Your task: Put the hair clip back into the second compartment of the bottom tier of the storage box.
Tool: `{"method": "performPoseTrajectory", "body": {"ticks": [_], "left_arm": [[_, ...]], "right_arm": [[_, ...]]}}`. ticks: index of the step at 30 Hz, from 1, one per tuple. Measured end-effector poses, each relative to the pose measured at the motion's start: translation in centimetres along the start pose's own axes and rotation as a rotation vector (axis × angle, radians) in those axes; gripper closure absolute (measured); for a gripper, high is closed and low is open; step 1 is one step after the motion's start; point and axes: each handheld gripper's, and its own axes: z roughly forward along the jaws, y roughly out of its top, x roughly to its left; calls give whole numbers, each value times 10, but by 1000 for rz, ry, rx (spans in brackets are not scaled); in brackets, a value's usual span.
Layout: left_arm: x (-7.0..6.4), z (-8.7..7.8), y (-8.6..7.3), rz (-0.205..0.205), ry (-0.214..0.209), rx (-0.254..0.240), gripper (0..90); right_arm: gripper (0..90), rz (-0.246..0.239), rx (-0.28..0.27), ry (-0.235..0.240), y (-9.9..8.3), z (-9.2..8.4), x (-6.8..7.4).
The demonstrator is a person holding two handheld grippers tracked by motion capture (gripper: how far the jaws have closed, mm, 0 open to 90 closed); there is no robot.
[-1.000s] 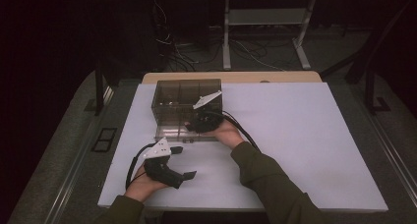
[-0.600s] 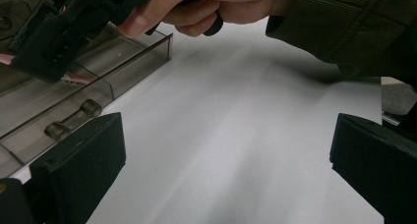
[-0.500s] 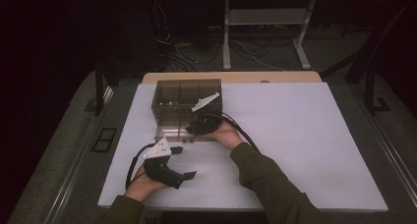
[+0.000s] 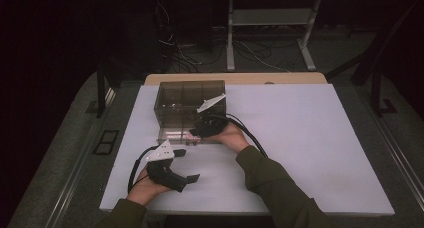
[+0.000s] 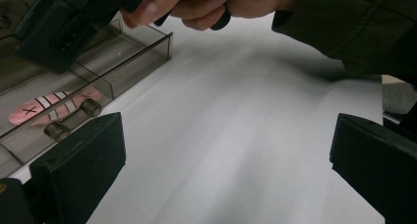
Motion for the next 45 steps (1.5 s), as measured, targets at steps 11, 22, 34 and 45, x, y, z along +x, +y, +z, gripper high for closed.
{"method": "performPoseTrajectory", "body": {"ticks": [11,22,34,45], "left_arm": [[-1,2,1,-4,7,3,0],[1,0,-1,-8,7,0,0],[1,-1,-1,-4,10,6,0],[2,0,-2,-6,14,7,0]], "right_arm": [[487,17,-45,17,-12,-24,-2],[439,0,-70,-1,-22,-46,0],[349,-7,-81,-79,-47,-75,3],[278,27,-104,-146,-80,-110,0]]}}
